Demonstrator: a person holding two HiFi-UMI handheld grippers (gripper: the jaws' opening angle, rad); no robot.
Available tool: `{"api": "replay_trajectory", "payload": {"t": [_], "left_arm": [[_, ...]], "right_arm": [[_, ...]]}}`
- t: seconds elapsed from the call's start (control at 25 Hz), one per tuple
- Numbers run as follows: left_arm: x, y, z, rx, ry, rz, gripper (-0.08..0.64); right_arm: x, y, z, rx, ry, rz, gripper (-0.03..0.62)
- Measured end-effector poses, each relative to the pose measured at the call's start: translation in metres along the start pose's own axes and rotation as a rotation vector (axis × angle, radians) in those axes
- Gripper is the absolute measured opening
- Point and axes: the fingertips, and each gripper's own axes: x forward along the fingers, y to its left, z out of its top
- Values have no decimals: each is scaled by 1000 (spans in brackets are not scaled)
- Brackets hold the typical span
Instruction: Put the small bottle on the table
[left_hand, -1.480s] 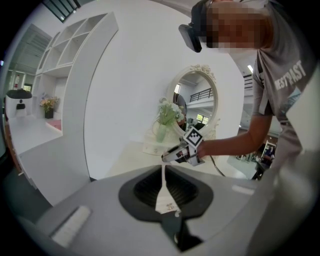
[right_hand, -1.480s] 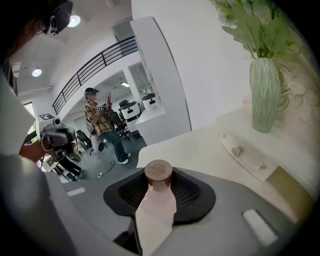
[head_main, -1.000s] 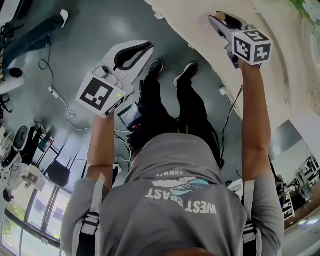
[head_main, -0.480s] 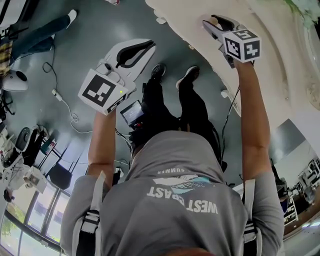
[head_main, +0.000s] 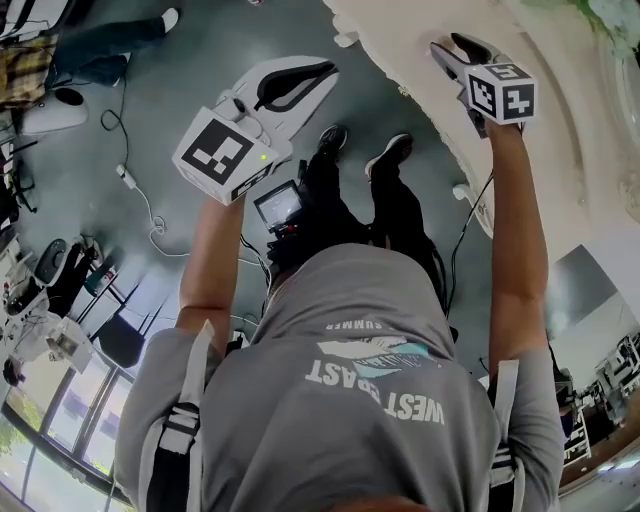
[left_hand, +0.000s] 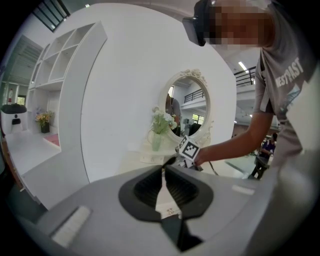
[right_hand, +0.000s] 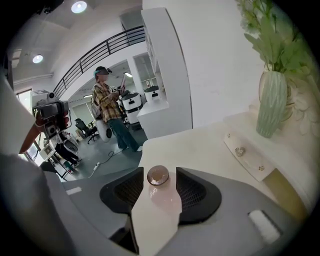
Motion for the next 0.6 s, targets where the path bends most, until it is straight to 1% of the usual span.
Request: {"api": "replay_trajectory", "payload": {"t": [0.2,0.32,0.44,0.6], "left_arm": [[-8,-5,13,13,23,-21,20],[-10,-8,25,30,3,-36,20],[-15,-11,39,53,-18,-54,20],[-24,-17,57,80,-25,-81,20]], "right_arm": [[-33,2,5,18,-24,-43,209],[-57,3,8,37,-56,-80,195],[-85,12,16,56,-101,-114,162],[-125,34,32,69,-171,-142,90]]}}
